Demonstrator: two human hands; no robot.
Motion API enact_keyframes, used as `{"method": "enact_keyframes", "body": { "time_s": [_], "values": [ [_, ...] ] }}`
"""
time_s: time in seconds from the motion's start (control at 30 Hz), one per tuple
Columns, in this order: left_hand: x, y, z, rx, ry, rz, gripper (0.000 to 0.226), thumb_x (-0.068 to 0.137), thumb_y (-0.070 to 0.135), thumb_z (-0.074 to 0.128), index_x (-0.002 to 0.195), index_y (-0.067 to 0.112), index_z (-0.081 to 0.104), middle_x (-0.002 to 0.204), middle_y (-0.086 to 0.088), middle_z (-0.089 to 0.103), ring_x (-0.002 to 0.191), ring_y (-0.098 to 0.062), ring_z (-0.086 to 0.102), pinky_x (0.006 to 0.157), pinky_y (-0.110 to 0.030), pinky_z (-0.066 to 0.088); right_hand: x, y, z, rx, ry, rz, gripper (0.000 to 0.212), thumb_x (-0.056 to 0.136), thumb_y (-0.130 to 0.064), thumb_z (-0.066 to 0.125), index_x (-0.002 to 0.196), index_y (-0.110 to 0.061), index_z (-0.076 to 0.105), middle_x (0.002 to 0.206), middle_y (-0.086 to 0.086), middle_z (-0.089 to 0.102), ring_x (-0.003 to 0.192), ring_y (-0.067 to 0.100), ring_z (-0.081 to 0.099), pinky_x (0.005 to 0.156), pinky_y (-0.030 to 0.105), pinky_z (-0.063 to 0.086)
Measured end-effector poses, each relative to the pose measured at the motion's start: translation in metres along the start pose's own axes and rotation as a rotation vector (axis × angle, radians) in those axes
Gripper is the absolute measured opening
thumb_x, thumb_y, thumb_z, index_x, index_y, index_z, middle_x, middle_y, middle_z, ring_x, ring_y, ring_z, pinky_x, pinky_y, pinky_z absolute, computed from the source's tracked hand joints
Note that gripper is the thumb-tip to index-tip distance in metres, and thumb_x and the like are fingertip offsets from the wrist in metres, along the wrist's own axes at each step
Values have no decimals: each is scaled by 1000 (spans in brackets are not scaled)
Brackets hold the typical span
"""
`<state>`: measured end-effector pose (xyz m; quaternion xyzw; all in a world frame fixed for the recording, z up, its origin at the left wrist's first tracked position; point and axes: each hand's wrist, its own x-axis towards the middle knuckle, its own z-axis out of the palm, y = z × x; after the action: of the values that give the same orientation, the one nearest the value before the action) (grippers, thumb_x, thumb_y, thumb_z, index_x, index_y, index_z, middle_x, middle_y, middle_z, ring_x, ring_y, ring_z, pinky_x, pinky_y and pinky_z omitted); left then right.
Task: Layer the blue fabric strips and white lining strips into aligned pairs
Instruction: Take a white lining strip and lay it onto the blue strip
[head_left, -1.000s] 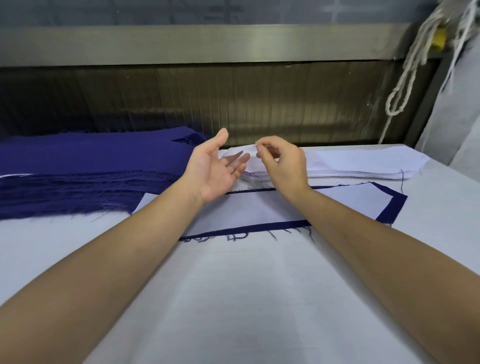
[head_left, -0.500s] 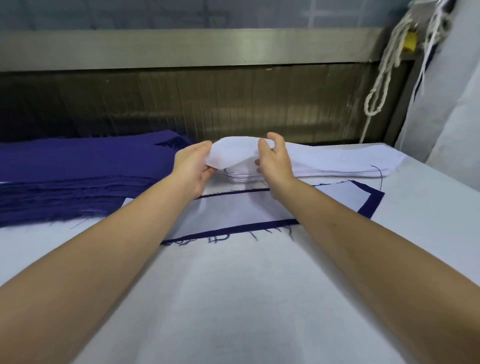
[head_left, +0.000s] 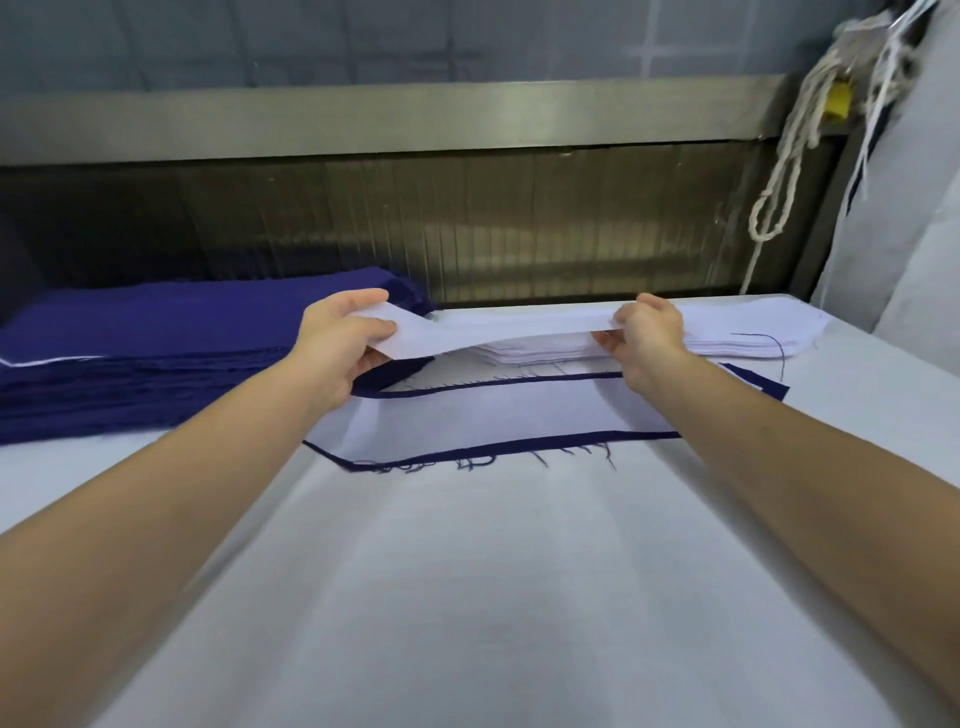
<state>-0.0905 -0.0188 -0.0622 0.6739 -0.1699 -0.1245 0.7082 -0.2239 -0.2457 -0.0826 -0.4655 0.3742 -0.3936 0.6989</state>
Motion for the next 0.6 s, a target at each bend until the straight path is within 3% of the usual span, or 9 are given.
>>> {"method": "enact_keyframes", "body": {
  "time_s": [0.07, 0.2, 0.27, 0.37, 0.43, 0.6],
  "values": [
    [-2, 0, -11, 45, -19, 9, 33, 86, -7, 57, 110, 15, 62, 110, -11, 60, 85, -17, 64, 56, -18, 54, -1, 0, -8, -48, -4, -11, 49, 90, 2, 44, 136, -14, 42, 104, 1, 48, 60, 15, 57, 97, 37, 49],
    [-7, -2, -32, 141, -68, 38, 34, 85, -7, 60, 112, 13, 62, 101, -7, 58, 78, -16, 62, 53, -16, 53, -6, -2, -27, -78, 4, -25, 40, 95, -1, 39, 132, -13, 48, 113, 4, 48, 61, 17, 62, 88, 30, 53],
    [-10, -5, -41, 189, -85, 49, 33, 84, -6, 62, 110, 14, 63, 103, -8, 57, 76, -18, 61, 53, -17, 54, -10, -4, -34, -70, 30, -46, 37, 96, 0, 35, 126, -13, 54, 105, 1, 49, 60, 17, 62, 83, 29, 55],
    [-15, -11, -54, 221, -106, 68, 31, 82, -6, 64, 104, 16, 64, 108, -11, 59, 79, -22, 63, 56, -19, 56, -16, -5, -43, -131, 47, -103, 41, 92, 8, 35, 120, -12, 58, 104, 3, 51, 80, 22, 62, 71, 25, 56],
    [-18, -15, -61, 250, -100, 81, 30, 82, -4, 66, 98, 21, 65, 107, -10, 61, 77, -21, 64, 54, -19, 54, -19, -3, -51, -250, 35, -160, 46, 89, 11, 37, 122, -12, 59, 115, 9, 53, 98, 25, 58, 80, 28, 54],
    [-24, -20, -73, 411, -79, 173, 27, 82, 0, 67, 94, 24, 65, 104, -2, 61, 69, -16, 62, 52, -19, 47, -33, 4, -70, -535, -41, -306, 47, 82, 8, 46, 110, -25, 63, 114, -1, 49, 102, 22, 53, 87, 30, 49]
  ]
}}
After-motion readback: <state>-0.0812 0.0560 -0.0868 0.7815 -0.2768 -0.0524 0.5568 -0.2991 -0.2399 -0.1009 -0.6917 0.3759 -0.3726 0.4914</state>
